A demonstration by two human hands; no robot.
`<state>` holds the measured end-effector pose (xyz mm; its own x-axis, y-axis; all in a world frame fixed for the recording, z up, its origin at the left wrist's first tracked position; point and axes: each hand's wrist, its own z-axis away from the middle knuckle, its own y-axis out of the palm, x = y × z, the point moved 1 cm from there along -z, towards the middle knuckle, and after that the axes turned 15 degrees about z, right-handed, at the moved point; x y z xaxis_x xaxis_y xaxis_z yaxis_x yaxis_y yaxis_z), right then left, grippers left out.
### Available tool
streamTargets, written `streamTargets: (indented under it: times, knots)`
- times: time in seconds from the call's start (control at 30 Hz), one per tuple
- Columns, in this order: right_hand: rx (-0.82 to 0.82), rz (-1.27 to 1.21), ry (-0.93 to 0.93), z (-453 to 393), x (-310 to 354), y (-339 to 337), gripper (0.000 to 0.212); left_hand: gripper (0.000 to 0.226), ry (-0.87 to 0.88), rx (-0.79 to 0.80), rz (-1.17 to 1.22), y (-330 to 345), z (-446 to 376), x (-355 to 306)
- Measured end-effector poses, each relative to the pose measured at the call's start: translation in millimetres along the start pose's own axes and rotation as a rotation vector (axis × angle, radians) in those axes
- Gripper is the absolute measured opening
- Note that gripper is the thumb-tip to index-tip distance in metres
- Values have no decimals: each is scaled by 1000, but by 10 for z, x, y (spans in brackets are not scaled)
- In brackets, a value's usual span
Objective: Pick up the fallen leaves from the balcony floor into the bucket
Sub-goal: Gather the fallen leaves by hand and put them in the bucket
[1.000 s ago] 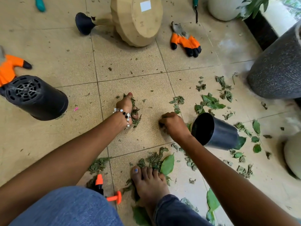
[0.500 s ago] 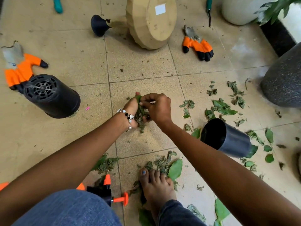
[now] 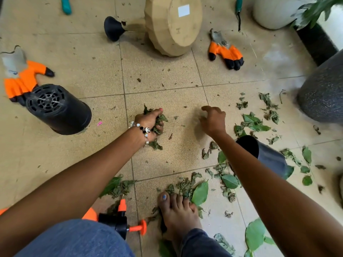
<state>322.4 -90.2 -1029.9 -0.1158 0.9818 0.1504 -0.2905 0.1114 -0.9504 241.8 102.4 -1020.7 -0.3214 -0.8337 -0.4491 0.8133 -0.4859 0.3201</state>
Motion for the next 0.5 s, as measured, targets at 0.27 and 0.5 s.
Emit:
streamTargets:
  times: [0.27,0.5]
  knots:
    - [17,286,-210,281,-170,115,35,21,35,-7,-44,36,-63,109]
    - [338,167,-52,734,-151,269,86,19,40,57,-113,118,-8,293]
